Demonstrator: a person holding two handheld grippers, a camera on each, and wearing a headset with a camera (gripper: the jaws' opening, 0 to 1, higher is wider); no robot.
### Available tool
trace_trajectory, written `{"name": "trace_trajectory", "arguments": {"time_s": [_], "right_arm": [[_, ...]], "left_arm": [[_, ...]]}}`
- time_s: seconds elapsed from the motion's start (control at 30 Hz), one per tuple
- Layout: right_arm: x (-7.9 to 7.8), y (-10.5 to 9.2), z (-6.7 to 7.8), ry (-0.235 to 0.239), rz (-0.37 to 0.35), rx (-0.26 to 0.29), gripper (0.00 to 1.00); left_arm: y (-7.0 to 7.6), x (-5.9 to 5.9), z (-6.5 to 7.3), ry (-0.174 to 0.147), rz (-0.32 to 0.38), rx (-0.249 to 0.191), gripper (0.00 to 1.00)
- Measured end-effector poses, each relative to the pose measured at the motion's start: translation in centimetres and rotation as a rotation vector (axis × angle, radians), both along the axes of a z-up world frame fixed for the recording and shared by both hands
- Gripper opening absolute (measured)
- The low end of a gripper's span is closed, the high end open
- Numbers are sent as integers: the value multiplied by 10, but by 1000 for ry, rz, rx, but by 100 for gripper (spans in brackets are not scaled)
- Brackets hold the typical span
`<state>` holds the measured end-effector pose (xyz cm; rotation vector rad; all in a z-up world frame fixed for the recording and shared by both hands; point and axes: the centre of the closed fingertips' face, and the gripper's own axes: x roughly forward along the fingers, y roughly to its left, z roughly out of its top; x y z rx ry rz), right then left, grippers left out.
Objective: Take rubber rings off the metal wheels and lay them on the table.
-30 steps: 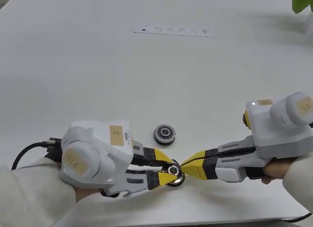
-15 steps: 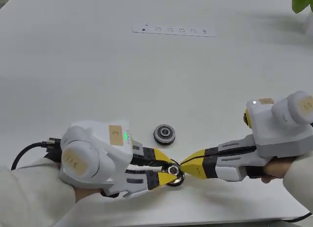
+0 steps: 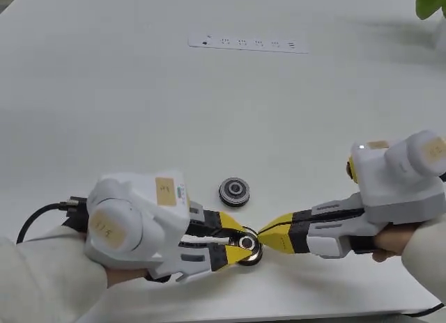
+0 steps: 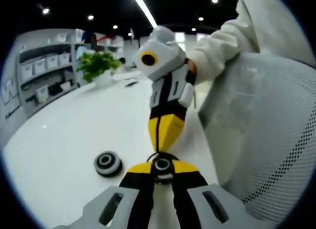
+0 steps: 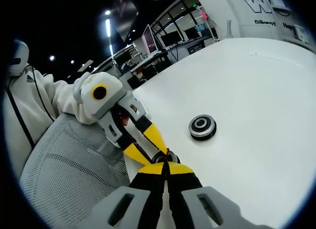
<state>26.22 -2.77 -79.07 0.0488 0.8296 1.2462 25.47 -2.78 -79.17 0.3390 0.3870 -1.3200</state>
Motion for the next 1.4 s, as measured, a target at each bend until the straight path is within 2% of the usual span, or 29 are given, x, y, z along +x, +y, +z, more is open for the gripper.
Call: {"name": "trace_trajectory", "arguments": {"time_s": [0.23, 0.33, 0.43, 0.47, 0.63, 0.73, 0.83, 0.9, 0.97, 1.1, 1.4], "right_arm": [[1, 0, -1, 12, -9, -3, 0], [1, 0, -1, 12, -10, -4, 0], [1, 0, 0, 11, -9, -1, 0], [1, 1, 0, 11, -9, -2, 0], [1, 1, 1, 8, -9, -3, 0], [2, 1, 3, 5, -13, 0, 0], [4, 0, 5, 0, -22, 5, 0], [4, 0, 8, -1, -29, 13, 0], [5, 0, 10, -5, -31, 17, 0], [6, 0, 14, -12, -33, 28, 0], [4, 3, 24, -10, -42, 52, 0]], "left_arm": [[0, 0, 1, 11, 2, 20, 14], [1, -2, 1, 14, -8, 33, 18], [2, -7, 2, -2, -39, 60, 23], [2, -8, 2, 2, -46, 62, 25], [2, -11, 10, 13, -57, 55, 34], [5, -10, 17, 9, -52, 47, 45], [7, -9, 25, -1, -53, 35, 52], [9, -8, 30, 10, -48, 20, 56], [12, -6, 36, 12, -38, 16, 60], [23, -3, 46, -14, -18, 14, 66], [49, -1, 64, -21, 45, 2, 81]]}}
